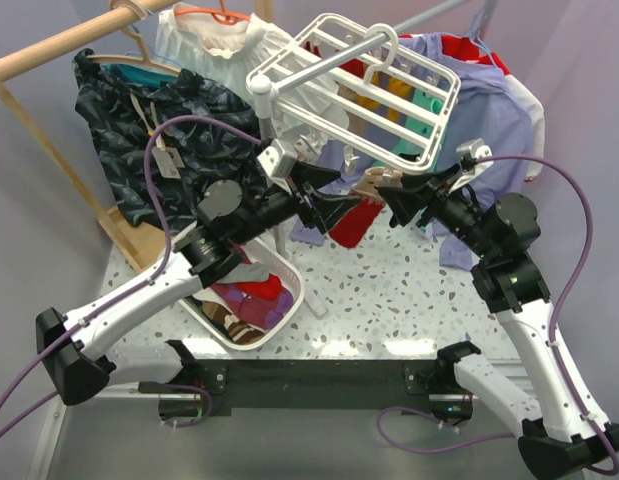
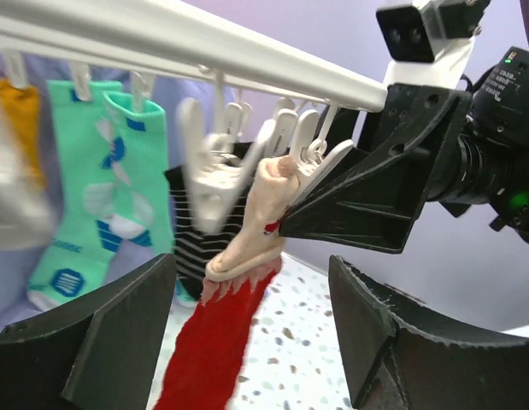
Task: Clip the socks to the hanger
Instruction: Clamp the sock onto the hanger, then open the clamp at the hanger.
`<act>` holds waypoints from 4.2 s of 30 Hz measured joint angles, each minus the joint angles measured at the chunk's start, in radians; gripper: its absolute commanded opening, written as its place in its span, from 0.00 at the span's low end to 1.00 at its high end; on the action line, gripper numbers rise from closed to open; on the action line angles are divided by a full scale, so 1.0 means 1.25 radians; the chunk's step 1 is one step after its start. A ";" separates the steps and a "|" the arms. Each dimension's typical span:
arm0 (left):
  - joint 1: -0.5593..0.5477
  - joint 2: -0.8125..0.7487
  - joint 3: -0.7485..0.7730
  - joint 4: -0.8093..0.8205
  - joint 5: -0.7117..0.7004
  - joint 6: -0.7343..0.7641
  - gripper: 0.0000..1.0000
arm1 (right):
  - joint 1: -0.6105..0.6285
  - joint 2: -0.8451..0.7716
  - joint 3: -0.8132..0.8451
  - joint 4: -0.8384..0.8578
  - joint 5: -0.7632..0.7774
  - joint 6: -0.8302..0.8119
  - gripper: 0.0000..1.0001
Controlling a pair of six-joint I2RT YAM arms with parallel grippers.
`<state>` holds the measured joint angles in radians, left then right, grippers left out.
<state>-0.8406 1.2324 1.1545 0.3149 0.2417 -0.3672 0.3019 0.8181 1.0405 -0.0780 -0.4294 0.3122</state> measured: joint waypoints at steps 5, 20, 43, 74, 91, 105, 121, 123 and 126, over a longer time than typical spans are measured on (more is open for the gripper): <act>-0.001 -0.058 -0.027 0.002 -0.071 0.062 0.77 | 0.000 -0.001 0.000 -0.021 0.047 0.000 0.61; -0.147 0.038 -0.033 0.125 -0.413 0.278 0.66 | 0.000 -0.002 0.000 -0.058 0.122 -0.006 0.61; -0.154 0.107 -0.044 0.322 -0.491 0.417 0.55 | 0.000 -0.019 0.000 -0.074 0.127 -0.020 0.61; -0.240 0.177 -0.044 0.519 -0.649 0.638 0.42 | 0.000 -0.039 0.000 -0.076 0.127 -0.021 0.61; -0.240 0.177 -0.046 0.540 -0.643 0.620 0.67 | 0.000 -0.044 0.000 -0.076 0.127 -0.021 0.62; -0.240 0.177 -0.046 0.571 -0.629 0.616 0.42 | 0.000 -0.044 0.000 -0.076 0.127 -0.027 0.62; -0.240 0.182 -0.041 0.572 -0.618 0.623 0.08 | 0.000 -0.056 0.000 -0.078 0.127 -0.034 0.62; -0.240 0.182 -0.041 0.571 -0.618 0.623 0.03 | 0.000 -0.059 0.000 -0.081 0.129 -0.036 0.62; -0.240 0.182 -0.041 0.559 -0.617 0.616 0.00 | 0.000 -0.061 0.001 -0.095 0.133 -0.037 0.62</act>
<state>-1.1400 1.4605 1.1030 1.0138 -0.5293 0.4030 0.3019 0.7414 1.0416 -0.1963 -0.2626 0.2665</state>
